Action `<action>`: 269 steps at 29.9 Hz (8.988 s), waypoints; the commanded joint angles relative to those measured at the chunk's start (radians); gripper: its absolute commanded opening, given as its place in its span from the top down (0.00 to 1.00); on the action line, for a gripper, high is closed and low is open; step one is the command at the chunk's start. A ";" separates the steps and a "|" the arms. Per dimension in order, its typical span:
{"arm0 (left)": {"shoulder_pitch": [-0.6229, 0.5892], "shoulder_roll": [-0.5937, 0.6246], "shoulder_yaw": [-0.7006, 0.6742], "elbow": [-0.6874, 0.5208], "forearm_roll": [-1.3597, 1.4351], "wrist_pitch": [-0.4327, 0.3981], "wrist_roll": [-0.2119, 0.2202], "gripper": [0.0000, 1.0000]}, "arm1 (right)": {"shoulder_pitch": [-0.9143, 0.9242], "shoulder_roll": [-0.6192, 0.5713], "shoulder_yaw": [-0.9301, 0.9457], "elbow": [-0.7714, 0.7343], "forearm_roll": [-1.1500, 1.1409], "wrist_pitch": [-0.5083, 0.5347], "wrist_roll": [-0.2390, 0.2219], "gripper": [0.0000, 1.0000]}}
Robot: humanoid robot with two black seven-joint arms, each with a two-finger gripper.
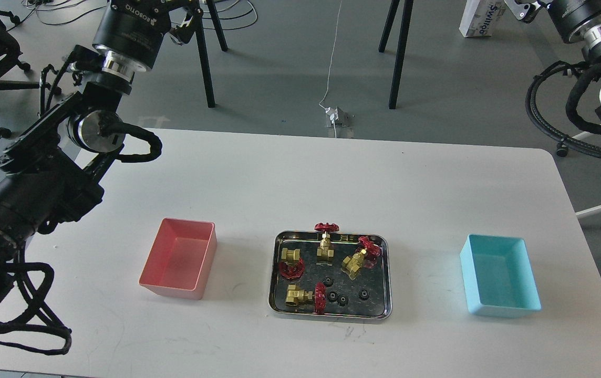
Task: Place valve in pink box and gear in blue box
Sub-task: 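Raise the left arm and swing it toward the metal tray, then lower the left gripper over a brass valve with red handle, then close the left gripper on the brass valve in the tray, then lift the valve with the left gripper and carry it over the pink box, then lower the valve into the pink box and open the left gripper, then raise the left arm away and reach the right gripper toward the tray, then grasp a small black gear in the tray with the right gripper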
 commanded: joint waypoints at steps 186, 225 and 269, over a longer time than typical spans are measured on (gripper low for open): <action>-0.155 0.363 1.304 -0.296 0.948 0.596 0.001 0.91 | 0.051 0.143 0.097 -0.051 0.000 -0.249 -0.114 0.01; -0.137 0.542 0.928 -0.384 0.531 0.535 0.001 0.22 | 0.042 0.112 -0.142 -0.041 -0.165 -0.225 -0.099 0.01; 0.127 0.260 0.196 -0.472 -0.397 0.000 0.001 0.18 | 0.350 0.190 -1.198 0.758 -1.467 0.000 -0.160 0.35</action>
